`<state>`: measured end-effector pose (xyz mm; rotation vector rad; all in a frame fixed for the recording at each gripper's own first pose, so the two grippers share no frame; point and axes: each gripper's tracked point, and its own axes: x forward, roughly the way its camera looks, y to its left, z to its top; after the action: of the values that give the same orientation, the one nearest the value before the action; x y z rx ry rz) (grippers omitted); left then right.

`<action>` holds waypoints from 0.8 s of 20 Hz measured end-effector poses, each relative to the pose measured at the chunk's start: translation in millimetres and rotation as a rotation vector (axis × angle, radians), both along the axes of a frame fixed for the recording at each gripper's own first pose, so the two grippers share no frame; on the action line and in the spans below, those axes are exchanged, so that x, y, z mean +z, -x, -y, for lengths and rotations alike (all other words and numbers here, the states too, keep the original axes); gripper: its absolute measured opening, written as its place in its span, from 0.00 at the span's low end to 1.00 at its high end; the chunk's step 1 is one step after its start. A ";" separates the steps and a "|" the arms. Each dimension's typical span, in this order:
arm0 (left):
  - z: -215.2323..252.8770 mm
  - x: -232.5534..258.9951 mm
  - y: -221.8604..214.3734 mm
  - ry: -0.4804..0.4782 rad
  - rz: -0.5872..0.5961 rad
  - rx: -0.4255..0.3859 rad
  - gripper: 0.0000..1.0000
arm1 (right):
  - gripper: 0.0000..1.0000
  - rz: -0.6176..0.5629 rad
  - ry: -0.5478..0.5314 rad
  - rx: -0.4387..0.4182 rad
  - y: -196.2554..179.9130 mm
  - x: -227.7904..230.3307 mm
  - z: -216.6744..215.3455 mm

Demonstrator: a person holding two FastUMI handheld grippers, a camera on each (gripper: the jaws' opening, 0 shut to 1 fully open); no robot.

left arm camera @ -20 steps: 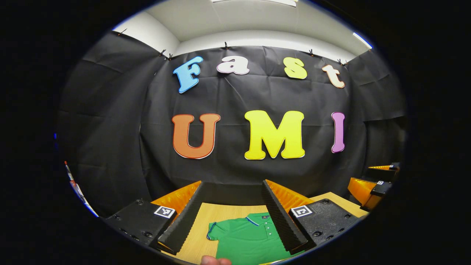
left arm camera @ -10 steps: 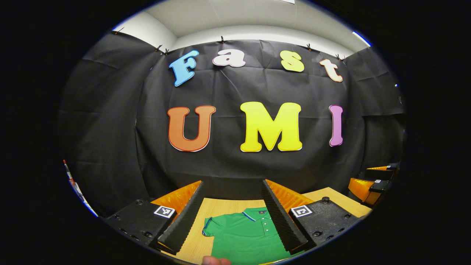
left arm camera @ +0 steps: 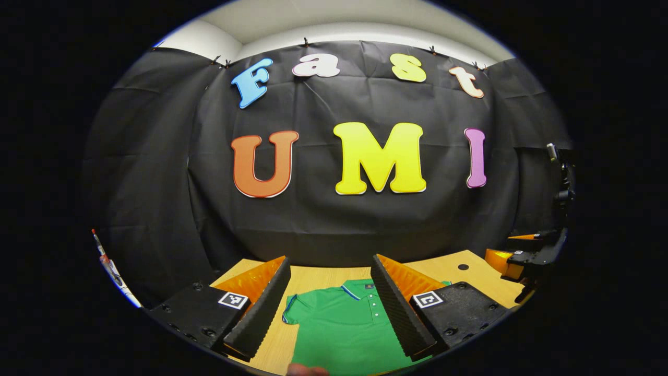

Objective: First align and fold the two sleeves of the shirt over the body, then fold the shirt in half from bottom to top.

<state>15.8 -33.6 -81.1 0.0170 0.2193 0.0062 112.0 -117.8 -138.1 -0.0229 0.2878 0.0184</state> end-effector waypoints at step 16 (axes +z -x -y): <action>31.6 -60.2 23.5 0.030 -0.217 0.052 0.99 | 0.93 -0.334 0.033 0.101 -163.7 -227.9 44.7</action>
<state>-7.7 -65.2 -141.3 -0.0179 0.4372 0.0534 275.7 -162.4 -366.0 -0.0675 0.6208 0.1188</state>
